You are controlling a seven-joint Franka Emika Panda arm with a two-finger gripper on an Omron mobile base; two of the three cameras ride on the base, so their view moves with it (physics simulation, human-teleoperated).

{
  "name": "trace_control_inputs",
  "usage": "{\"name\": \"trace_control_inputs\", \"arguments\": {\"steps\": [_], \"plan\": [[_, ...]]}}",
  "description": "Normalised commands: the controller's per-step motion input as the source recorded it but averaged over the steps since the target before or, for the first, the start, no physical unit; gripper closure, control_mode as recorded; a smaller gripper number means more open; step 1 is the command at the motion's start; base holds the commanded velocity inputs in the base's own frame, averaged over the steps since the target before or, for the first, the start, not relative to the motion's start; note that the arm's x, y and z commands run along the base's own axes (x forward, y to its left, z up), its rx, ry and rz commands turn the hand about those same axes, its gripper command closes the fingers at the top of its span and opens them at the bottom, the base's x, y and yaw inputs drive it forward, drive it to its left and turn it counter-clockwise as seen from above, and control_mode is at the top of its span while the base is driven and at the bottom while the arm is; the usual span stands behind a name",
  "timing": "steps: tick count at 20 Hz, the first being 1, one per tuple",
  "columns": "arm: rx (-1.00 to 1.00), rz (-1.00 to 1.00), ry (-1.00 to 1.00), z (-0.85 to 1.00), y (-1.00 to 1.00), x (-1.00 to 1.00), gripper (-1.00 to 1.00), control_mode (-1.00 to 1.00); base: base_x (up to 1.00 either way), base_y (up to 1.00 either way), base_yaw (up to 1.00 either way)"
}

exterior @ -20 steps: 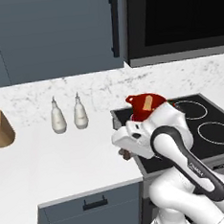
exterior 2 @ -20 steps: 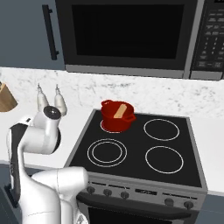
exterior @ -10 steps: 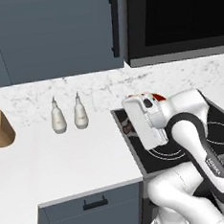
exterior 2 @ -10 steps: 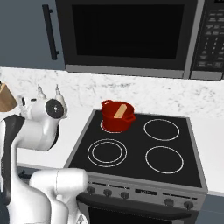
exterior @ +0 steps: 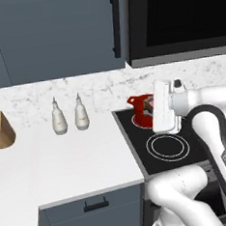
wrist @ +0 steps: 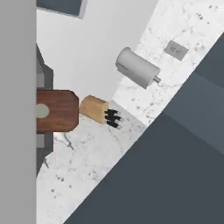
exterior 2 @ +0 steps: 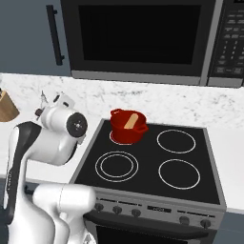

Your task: Put the garlic and squash in the pot. Retrieve the spatula and lightly stir the vegetables in the pot.

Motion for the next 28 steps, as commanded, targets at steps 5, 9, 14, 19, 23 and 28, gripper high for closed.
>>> {"name": "trace_control_inputs", "arguments": {"steps": [5,9,14,19,23,28], "plan": [[0.64,-0.32,0.08,-0.05,-0.81,0.00,1.00,-1.00,0.00,0.00,0.00],[0.61,-0.22,-0.01,0.00,-0.64,0.00,1.00,-1.00,0.00,0.00,0.00],[0.54,-0.16,-0.05,-0.05,-0.32,0.21,1.00,-1.00,0.00,0.00,0.00],[0.43,-0.15,-0.12,-0.03,-0.04,0.57,1.00,-1.00,0.00,0.00,0.00],[0.29,-0.19,-0.10,-0.09,-0.12,0.53,1.00,-1.00,0.00,0.00,0.00],[0.16,-0.21,-0.07,-0.36,-0.28,0.19,1.00,-1.00,0.00,0.00,0.00]]}}
